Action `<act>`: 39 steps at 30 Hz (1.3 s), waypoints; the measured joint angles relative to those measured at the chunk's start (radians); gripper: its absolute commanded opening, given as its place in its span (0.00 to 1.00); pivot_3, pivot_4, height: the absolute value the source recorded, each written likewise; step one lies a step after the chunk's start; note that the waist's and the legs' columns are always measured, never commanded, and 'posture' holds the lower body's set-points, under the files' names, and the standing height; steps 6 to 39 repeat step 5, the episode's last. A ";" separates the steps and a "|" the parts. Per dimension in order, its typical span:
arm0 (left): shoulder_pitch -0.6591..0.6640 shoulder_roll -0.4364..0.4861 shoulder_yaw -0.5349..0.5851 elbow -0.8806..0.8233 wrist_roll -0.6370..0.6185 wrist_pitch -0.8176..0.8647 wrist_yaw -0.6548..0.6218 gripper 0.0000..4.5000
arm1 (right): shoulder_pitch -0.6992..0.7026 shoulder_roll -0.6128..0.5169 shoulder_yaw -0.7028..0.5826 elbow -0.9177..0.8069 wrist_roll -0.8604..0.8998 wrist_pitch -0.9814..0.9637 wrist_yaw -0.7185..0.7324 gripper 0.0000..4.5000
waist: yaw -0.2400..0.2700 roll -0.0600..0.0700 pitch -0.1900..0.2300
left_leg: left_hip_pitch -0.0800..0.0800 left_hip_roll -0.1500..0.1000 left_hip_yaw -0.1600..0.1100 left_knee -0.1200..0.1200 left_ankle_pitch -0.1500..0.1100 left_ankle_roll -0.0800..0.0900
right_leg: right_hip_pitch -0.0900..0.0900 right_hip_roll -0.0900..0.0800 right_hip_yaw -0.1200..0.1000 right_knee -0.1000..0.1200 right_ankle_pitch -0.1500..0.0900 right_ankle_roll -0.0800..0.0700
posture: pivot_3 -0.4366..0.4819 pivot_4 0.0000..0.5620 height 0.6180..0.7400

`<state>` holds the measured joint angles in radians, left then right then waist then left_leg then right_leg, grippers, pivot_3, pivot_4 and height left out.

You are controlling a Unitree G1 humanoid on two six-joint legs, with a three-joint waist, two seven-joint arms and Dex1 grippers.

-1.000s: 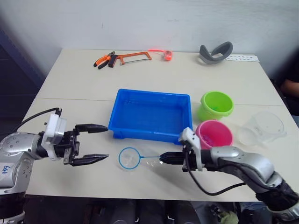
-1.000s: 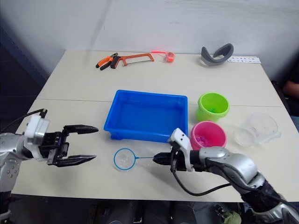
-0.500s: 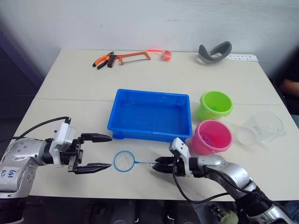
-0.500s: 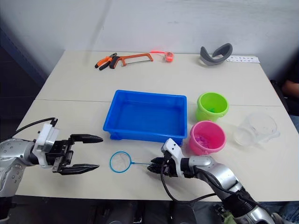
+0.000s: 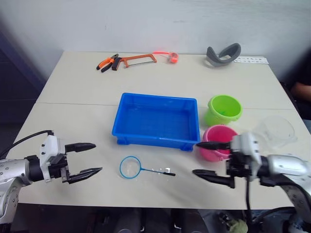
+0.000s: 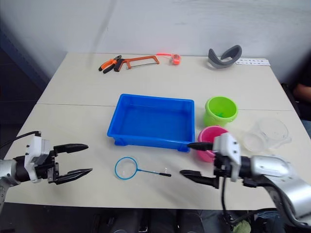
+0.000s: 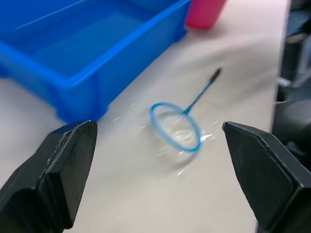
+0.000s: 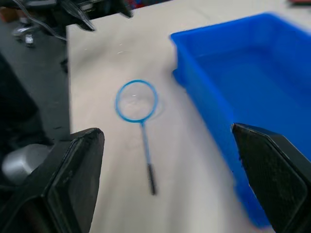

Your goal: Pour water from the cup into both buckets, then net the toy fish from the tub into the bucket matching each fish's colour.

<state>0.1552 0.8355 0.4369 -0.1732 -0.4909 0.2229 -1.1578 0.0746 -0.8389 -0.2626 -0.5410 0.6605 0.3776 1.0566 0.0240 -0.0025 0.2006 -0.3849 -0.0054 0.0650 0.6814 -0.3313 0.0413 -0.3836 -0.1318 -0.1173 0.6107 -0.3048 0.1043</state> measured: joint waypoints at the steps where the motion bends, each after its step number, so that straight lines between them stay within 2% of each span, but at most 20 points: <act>1: 0.011 -0.004 0.009 0.017 0.013 -0.023 0.006 1.00 | 0.033 0.001 -0.054 0.011 -0.023 -0.056 0.018 0.98 | 0.001 0.000 0.000 | 0.000 0.000 0.000 0.000 0.000 0.000 | 0.000 0.000 0.000 0.000 0.000 0.000 | 0.48 0.27 1.00; 5: 0.026 -0.014 0.025 0.078 0.033 -0.072 0.024 1.00 | 0.160 0.027 -0.189 0.081 -0.098 -0.223 0.076 0.98 | 0.003 0.000 0.000 | 0.000 0.000 -0.001 0.000 -0.001 0.000 | 0.001 0.000 -0.001 0.001 0.000 0.000 | 0.48 0.27 1.00; 39: 0.026 -0.014 0.025 0.078 0.033 -0.072 0.024 1.00 | 0.160 0.027 -0.189 0.081 -0.098 -0.223 0.076 0.98 | 0.003 0.000 0.000 | 0.000 0.000 -0.001 0.000 -0.001 0.000 | 0.001 0.000 -0.001 0.001 0.000 0.000 | 0.48 0.27 1.00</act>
